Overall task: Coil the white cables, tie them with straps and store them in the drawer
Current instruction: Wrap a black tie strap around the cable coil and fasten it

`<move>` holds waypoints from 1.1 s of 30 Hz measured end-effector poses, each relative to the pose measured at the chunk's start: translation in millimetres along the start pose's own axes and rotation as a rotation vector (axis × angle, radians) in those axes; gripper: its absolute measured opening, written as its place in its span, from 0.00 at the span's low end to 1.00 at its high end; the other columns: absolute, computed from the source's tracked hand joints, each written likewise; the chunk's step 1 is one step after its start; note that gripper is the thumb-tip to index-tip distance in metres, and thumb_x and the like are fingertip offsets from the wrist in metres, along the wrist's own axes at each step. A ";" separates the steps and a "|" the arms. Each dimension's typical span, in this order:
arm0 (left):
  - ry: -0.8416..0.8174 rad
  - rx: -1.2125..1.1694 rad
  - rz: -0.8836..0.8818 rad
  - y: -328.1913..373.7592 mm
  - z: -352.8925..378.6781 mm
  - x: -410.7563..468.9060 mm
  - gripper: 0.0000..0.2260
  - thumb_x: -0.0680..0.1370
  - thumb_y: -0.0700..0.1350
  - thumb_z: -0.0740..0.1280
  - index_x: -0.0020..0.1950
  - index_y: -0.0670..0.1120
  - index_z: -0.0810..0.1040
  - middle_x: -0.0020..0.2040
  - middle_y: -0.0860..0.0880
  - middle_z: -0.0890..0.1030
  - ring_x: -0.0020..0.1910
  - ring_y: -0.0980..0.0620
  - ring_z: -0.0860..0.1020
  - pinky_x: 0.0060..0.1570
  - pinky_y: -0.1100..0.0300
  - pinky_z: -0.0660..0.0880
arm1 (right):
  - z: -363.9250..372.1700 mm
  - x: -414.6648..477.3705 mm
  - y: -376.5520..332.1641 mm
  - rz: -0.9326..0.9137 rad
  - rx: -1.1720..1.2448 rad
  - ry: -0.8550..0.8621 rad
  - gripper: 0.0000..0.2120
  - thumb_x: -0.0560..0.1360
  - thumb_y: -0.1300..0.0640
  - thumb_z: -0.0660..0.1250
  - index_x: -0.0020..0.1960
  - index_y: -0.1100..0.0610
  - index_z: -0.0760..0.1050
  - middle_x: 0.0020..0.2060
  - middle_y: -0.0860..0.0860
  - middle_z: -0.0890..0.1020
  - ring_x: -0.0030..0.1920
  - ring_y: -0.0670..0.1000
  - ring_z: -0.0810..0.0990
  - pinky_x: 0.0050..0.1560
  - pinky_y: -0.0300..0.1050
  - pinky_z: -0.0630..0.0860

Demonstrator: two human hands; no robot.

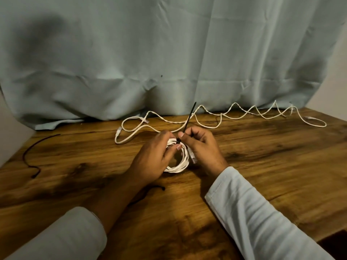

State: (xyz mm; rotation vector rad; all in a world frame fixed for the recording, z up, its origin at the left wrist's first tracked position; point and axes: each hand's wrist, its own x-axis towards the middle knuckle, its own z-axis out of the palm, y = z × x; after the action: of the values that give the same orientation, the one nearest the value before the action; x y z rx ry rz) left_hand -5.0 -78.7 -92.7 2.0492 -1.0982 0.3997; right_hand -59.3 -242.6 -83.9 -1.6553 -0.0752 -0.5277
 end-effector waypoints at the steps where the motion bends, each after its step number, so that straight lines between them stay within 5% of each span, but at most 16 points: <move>1: -0.007 0.012 0.005 -0.2 0.3 -0.1 0.11 0.83 0.51 0.64 0.64 0.49 0.75 0.57 0.52 0.80 0.54 0.55 0.78 0.54 0.50 0.76 | 0.1 0.0 0.2 0.023 0.015 0.001 0.15 0.81 0.58 0.70 0.36 0.51 0.79 0.31 0.52 0.79 0.31 0.49 0.76 0.33 0.43 0.73; 11: 0.053 -0.040 0.065 -1.1 0.1 -2.2 0.09 0.82 0.49 0.67 0.62 0.50 0.77 0.55 0.55 0.81 0.55 0.57 0.79 0.54 0.50 0.77 | -4.1 -3.3 -3.2 0.285 0.264 -0.018 0.09 0.77 0.57 0.74 0.44 0.62 0.80 0.36 0.58 0.83 0.32 0.51 0.80 0.36 0.43 0.79; 17: 0.070 -0.146 0.042 -3.9 0.1 -1.9 0.08 0.81 0.48 0.70 0.59 0.50 0.79 0.53 0.57 0.82 0.54 0.58 0.80 0.53 0.53 0.78 | -2.6 1.7 2.9 0.144 0.252 0.003 0.03 0.77 0.62 0.73 0.44 0.60 0.82 0.37 0.59 0.84 0.34 0.53 0.81 0.38 0.45 0.80; 23: 0.144 -0.262 -0.060 -8.6 0.2 1.7 0.06 0.80 0.45 0.71 0.56 0.48 0.81 0.52 0.53 0.82 0.52 0.57 0.81 0.52 0.55 0.78 | -1.4 -0.8 2.7 0.200 0.092 -0.118 0.25 0.78 0.48 0.73 0.51 0.73 0.79 0.40 0.67 0.79 0.32 0.57 0.74 0.30 0.44 0.69; 27: 0.123 -0.443 -0.184 -13.2 -1.1 2.1 0.06 0.80 0.44 0.71 0.57 0.48 0.81 0.49 0.52 0.85 0.49 0.54 0.84 0.50 0.52 0.81 | 1.1 -2.4 2.7 0.300 0.049 -0.270 0.12 0.75 0.58 0.74 0.54 0.66 0.83 0.42 0.61 0.83 0.35 0.52 0.79 0.28 0.40 0.70; 33: 0.099 -0.685 -0.301 -7.5 1.9 3.3 0.07 0.80 0.40 0.70 0.58 0.43 0.81 0.49 0.46 0.87 0.47 0.51 0.85 0.48 0.57 0.81 | 6.8 -6.6 1.7 0.306 0.189 -0.228 0.13 0.71 0.73 0.67 0.55 0.73 0.79 0.52 0.74 0.82 0.52 0.69 0.81 0.62 0.68 0.75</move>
State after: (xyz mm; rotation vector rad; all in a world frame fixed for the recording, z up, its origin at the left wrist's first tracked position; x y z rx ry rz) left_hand 2.9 -79.5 -95.6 1.5226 -0.7127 -0.0352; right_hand -62.5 -234.7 -88.4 -1.5004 -0.0372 -0.0953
